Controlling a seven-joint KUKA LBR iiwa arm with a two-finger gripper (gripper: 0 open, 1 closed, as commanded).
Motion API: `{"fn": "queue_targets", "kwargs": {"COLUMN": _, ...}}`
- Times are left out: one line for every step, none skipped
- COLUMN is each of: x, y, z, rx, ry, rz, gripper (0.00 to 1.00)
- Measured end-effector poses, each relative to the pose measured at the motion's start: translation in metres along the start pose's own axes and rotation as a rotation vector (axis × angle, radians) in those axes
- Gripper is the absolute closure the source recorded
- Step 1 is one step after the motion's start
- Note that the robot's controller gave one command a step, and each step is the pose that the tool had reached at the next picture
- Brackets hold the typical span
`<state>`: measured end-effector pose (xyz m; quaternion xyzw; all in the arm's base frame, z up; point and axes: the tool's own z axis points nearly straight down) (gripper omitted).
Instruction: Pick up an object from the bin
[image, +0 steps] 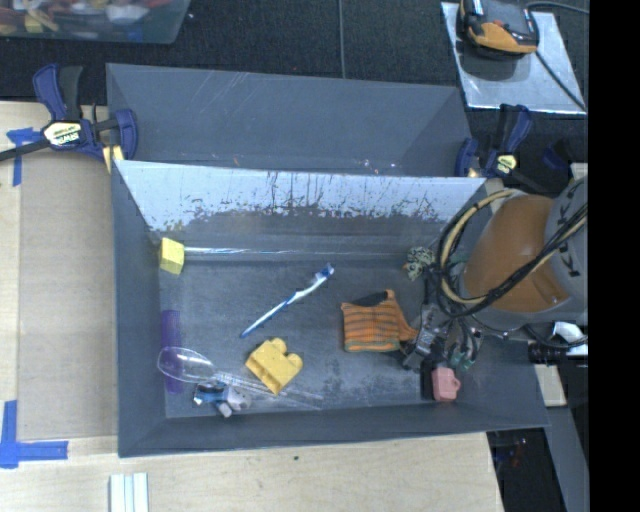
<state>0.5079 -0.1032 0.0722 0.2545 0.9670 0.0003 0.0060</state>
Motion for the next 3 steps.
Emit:
{"fn": "queue_targets", "kwargs": {"x": 0.003, "y": -0.001, "z": -0.028, "rx": 0.004, "ry": 0.010, "rz": 0.000, "gripper": 1.00}}
{"fn": "queue_targets", "kwargs": {"x": 0.000, "y": -0.001, "z": -0.063, "rx": 0.001, "ry": 0.003, "rz": -0.001, "gripper": 1.00}}
{"fn": "queue_targets", "kwargs": {"x": 0.000, "y": -0.001, "z": -0.103, "rx": 0.002, "ry": 0.003, "rz": -0.002, "gripper": 1.00}}
